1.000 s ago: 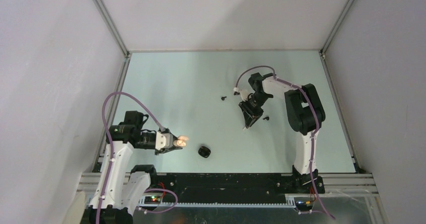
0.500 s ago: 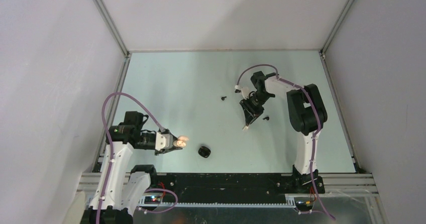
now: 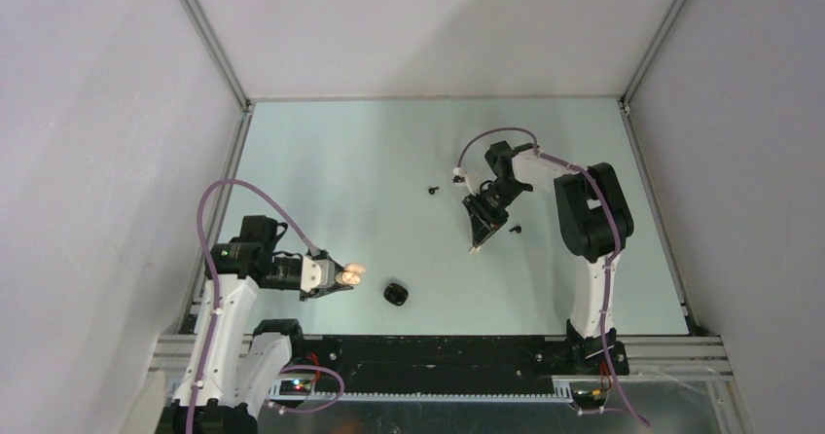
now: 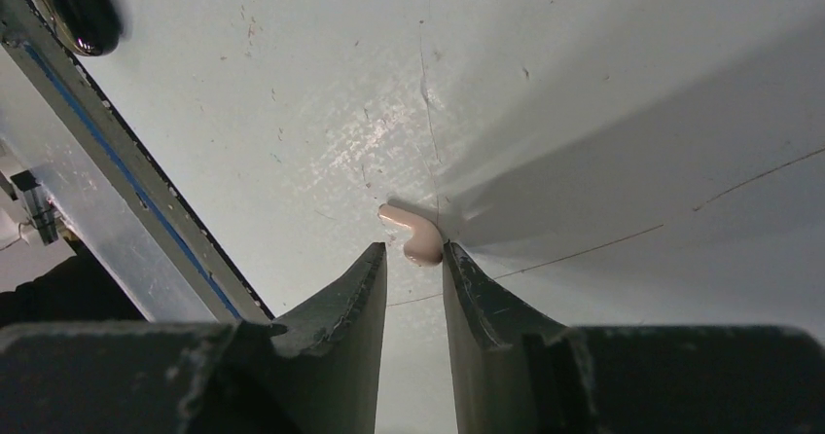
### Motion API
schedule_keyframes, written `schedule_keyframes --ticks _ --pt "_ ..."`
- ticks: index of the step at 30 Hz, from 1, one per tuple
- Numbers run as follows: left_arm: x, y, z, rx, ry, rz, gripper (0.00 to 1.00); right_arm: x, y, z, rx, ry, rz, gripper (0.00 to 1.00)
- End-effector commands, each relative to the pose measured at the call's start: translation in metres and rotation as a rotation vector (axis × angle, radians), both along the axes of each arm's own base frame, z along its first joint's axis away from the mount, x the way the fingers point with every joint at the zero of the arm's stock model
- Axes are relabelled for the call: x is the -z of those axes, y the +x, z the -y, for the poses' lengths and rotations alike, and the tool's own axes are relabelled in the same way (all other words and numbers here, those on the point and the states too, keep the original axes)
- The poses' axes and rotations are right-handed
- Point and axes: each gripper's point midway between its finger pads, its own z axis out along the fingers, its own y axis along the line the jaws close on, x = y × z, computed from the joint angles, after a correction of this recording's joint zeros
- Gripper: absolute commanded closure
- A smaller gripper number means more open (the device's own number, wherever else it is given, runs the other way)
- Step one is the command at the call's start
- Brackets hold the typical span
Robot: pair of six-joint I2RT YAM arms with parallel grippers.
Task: Insert the wireless bluetooth earbuds into the charging case
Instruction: Pick up the earbud from the center of the board.
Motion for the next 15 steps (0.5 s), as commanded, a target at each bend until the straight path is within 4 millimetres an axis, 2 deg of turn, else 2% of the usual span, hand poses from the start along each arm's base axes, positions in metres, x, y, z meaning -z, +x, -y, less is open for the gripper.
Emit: schedule_keyframes --ticks 1,8,15 --pt "-0.0153 0.0008 0.0045 0.017 -0.039 0.047 0.96 -0.007 -0.0044 -0.0015 -0.014 0.034 -0.004 0.68" --pt "-0.0155 0.0002 0.0045 0.017 -0.038 0.052 0.97 -0.001 -0.006 0.0047 -0.013 0.002 -0.004 0.69" --pt "-0.0155 0.0001 0.0046 0.019 -0.038 0.054 0.96 0.0019 -0.0071 0.0025 0.002 0.007 -0.022 0.7"
